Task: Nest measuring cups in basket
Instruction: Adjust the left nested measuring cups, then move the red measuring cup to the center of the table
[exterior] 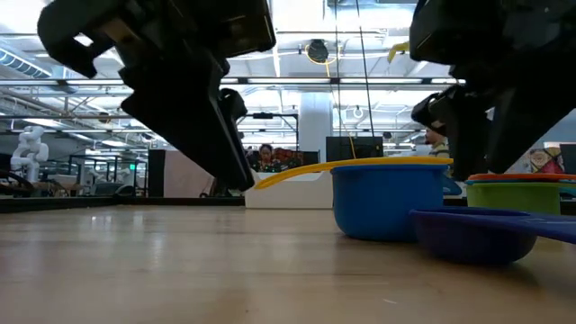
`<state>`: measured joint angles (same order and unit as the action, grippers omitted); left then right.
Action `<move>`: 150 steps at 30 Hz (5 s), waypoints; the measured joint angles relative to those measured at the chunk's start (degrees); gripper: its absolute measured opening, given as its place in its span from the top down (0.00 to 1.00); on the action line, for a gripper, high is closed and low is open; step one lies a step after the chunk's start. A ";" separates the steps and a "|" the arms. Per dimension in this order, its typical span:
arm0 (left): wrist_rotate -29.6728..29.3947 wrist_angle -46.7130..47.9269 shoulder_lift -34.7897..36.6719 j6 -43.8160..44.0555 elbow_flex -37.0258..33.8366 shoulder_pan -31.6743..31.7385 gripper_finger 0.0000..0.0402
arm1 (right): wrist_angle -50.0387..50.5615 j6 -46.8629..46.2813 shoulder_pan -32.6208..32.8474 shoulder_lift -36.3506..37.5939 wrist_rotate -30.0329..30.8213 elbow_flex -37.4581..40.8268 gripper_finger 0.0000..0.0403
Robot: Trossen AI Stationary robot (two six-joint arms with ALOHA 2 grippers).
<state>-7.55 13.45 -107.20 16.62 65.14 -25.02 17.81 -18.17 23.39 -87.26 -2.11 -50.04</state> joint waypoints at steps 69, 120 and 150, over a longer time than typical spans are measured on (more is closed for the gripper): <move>-16.31 8.50 0.11 -22.59 0.00 7.97 0.70 | -4.00 25.01 -5.85 0.33 6.91 1.36 0.63; 1.49 -3.91 0.13 -48.27 -0.02 17.25 0.70 | -8.21 22.21 -10.66 -1.81 -1.16 4.65 0.63; -11.13 0.20 6.09 -43.90 -0.02 16.52 0.70 | -12.42 23.14 -12.38 -4.39 -1.01 4.61 0.63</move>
<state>-18.68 13.65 -101.10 -27.27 65.12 -8.49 5.39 4.97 11.00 -91.66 -3.11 -45.43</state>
